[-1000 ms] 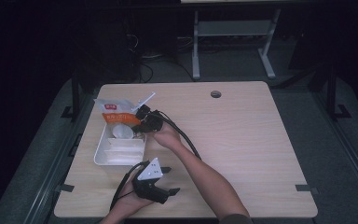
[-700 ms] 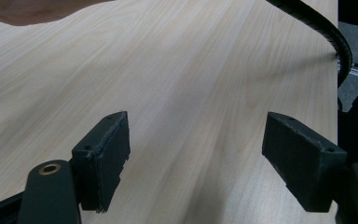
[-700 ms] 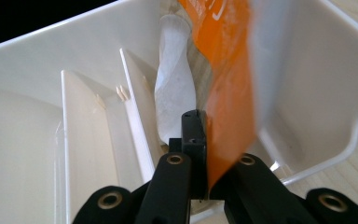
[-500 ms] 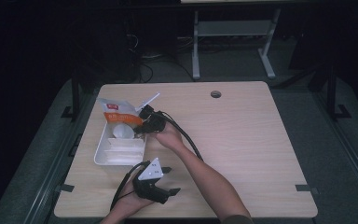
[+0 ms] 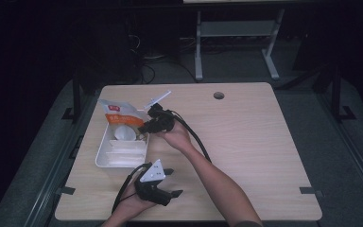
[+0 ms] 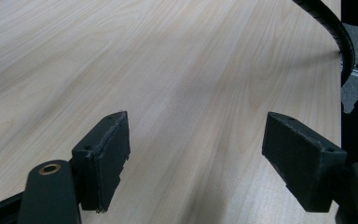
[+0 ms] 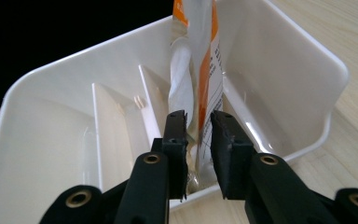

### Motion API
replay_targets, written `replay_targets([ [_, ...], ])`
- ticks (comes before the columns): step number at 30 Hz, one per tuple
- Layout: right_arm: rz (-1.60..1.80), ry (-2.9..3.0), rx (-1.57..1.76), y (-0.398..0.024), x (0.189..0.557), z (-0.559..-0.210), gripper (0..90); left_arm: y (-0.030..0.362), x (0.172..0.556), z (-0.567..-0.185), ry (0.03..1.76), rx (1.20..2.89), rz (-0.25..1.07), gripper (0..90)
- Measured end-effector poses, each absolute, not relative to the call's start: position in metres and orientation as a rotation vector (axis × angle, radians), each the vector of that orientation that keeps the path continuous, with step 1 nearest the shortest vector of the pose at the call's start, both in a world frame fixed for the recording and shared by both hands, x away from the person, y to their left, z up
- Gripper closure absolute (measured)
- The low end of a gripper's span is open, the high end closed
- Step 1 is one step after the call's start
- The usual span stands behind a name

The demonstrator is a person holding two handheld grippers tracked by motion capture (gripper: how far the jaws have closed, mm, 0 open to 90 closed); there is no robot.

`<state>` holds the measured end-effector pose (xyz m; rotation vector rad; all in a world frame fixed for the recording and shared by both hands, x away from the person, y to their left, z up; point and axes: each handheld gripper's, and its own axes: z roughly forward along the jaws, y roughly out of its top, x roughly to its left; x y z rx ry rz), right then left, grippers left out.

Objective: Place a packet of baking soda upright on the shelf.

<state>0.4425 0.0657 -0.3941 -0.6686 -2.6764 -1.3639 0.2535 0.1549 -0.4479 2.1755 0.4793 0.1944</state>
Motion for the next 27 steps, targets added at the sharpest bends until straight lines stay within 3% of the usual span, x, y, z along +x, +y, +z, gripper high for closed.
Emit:
replay_targets([
  [27,-1.435,-2.600,-0.680,0.002,0.433,-0.374,61.3,0.157,0.257,-0.449,0.501,2.169,0.196,22.9],
])
